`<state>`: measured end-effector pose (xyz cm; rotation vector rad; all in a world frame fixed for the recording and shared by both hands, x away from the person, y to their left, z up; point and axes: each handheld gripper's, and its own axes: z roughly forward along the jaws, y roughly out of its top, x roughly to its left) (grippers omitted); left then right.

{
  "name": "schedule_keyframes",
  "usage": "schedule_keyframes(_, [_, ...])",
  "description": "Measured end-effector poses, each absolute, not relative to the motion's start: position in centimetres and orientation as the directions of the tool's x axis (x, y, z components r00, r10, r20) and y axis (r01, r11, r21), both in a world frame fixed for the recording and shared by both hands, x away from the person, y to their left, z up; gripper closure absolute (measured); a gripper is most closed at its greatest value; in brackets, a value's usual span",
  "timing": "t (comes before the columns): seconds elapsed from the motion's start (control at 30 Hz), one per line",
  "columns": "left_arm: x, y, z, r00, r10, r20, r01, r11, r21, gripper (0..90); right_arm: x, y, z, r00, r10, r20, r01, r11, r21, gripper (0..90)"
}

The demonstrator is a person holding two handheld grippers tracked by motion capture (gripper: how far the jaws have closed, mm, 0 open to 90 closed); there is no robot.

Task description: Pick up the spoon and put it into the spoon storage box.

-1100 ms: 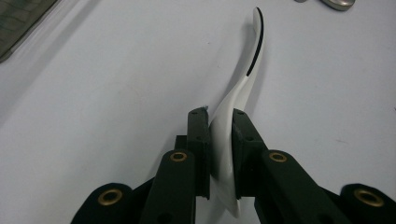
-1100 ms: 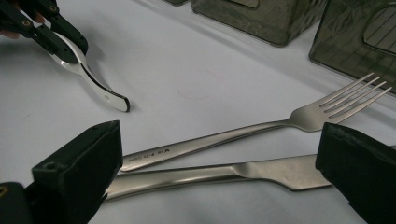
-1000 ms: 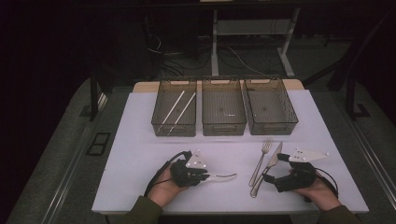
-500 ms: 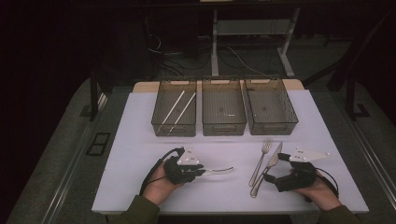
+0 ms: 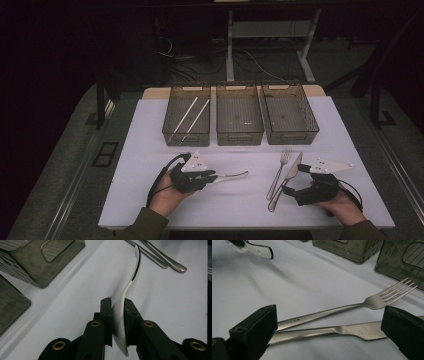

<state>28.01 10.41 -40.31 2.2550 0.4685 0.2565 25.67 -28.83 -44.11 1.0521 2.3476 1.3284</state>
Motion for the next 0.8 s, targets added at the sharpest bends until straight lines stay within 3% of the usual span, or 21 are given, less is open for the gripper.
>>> schedule_keyframes(0.8, [30.6,10.0,-38.2,0.901,0.431,0.054,0.216,-0.552,0.806,79.7,25.7,-28.9,-44.1,-0.706,0.695,0.134,0.472,0.320,0.822,0.8])
